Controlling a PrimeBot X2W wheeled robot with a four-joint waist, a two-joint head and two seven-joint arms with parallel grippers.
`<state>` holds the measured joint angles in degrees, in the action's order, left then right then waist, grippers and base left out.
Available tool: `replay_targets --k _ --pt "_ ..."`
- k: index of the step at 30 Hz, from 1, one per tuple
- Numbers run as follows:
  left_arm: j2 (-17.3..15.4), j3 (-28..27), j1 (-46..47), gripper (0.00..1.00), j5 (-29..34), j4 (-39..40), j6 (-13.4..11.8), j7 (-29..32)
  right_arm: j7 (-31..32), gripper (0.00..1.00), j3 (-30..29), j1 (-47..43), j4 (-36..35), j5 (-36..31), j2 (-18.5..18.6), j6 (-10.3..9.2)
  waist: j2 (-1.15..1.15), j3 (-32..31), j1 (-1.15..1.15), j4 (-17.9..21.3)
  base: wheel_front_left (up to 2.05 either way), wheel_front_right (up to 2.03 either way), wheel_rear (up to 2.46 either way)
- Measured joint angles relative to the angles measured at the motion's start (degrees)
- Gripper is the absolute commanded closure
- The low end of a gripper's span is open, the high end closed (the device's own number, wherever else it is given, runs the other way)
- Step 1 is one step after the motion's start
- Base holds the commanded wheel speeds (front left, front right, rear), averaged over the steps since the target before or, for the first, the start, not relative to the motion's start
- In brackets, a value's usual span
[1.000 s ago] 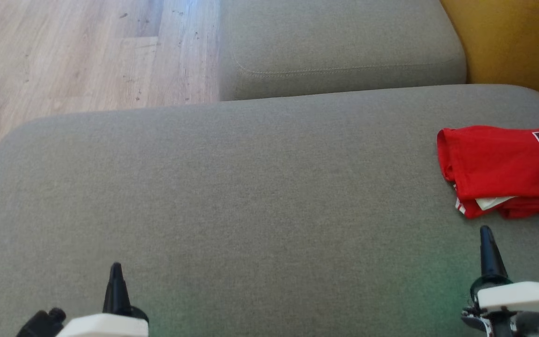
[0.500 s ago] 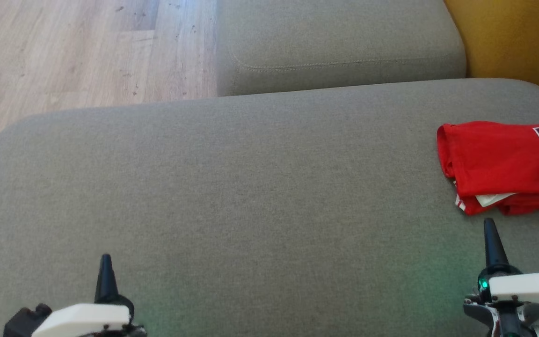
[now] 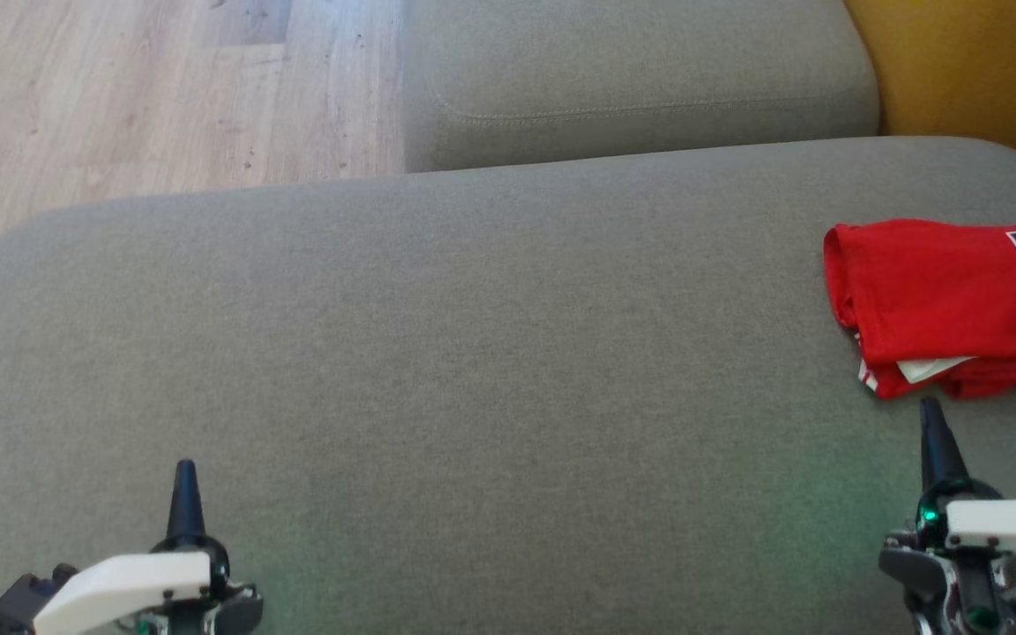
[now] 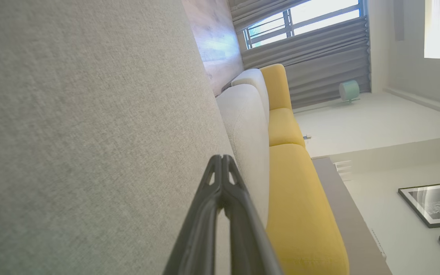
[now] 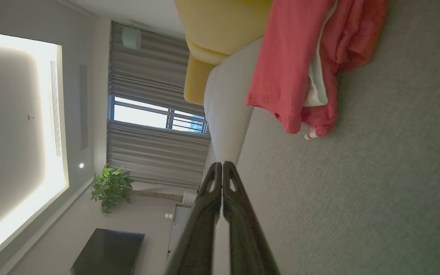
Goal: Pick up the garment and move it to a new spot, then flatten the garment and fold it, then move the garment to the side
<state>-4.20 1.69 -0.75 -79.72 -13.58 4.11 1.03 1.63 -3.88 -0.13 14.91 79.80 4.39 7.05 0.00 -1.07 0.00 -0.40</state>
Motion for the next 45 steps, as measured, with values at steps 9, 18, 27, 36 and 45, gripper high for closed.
replay_targets --k 9,18,27,36,45 --pt "0.0 -1.8 1.1 1.00 -6.1 -0.9 1.1 1.5 1.5 1.00 -0.8 0.9 0.4 5.6 -0.1 0.00 0.00 0.6 0.01 0.2 0.00 0.00 0.00" --pt "0.1 -3.5 3.1 1.00 -12.2 -1.5 2.5 3.0 3.0 1.00 -2.1 3.0 0.7 11.4 -0.3 0.00 0.00 1.1 0.01 0.4 0.00 0.00 0.00" --pt "0.3 -3.8 3.3 1.00 -14.1 -2.0 3.0 3.5 3.5 1.00 -2.4 3.2 0.8 13.1 -0.5 0.00 0.00 1.3 0.00 0.4 0.00 0.00 0.00" --pt "0.4 -3.9 4.0 1.00 -14.1 -2.0 3.0 3.5 3.5 1.00 -2.4 3.2 0.8 13.1 -0.7 0.00 0.00 1.3 0.01 0.4 0.00 0.00 0.00" --pt "0.6 -4.1 4.0 1.00 -14.1 -2.0 3.0 4.0 3.7 1.00 -2.5 3.2 0.8 13.1 -0.8 0.00 0.00 1.3 0.00 0.4 0.00 0.00 0.00"
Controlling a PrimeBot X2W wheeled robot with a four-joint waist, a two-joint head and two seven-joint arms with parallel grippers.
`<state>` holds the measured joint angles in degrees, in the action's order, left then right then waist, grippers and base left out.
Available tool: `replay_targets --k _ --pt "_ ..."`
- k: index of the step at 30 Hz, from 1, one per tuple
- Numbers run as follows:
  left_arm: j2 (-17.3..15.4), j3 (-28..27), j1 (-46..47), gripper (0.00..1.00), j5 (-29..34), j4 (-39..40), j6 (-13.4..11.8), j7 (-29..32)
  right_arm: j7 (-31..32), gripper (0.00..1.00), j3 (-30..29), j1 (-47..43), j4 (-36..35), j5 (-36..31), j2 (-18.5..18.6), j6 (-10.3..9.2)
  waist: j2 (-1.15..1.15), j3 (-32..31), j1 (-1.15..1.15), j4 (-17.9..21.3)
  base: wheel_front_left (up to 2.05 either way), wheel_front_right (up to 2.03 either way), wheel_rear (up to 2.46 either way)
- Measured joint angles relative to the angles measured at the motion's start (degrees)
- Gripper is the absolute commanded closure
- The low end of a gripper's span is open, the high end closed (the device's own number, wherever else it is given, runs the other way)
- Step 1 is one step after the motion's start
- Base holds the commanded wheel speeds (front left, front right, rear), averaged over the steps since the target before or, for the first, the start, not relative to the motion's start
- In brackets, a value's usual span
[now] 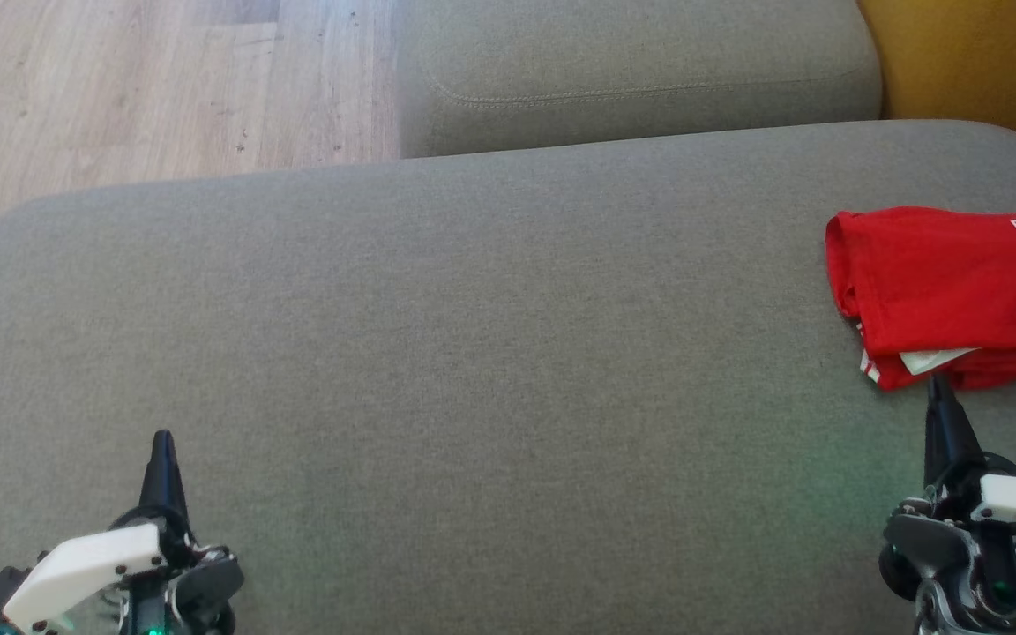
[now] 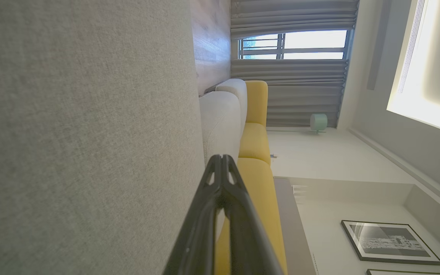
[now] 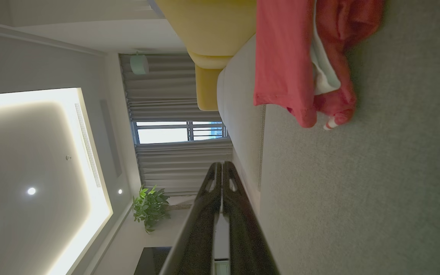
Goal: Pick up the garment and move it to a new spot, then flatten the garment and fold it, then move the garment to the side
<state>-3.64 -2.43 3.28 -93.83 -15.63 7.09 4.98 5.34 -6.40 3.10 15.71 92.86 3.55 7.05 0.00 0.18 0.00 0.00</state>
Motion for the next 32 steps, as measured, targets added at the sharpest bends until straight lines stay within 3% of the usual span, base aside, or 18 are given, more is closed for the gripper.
replay_targets --k 32 --pt "0.4 -1.1 0.0 1.00 0.2 0.0 0.0 0.3 0.2 1.00 -0.6 0.0 0.0 0.0 -0.5 0.00 0.00 0.0 0.00 0.0 0.00 0.00 0.00"
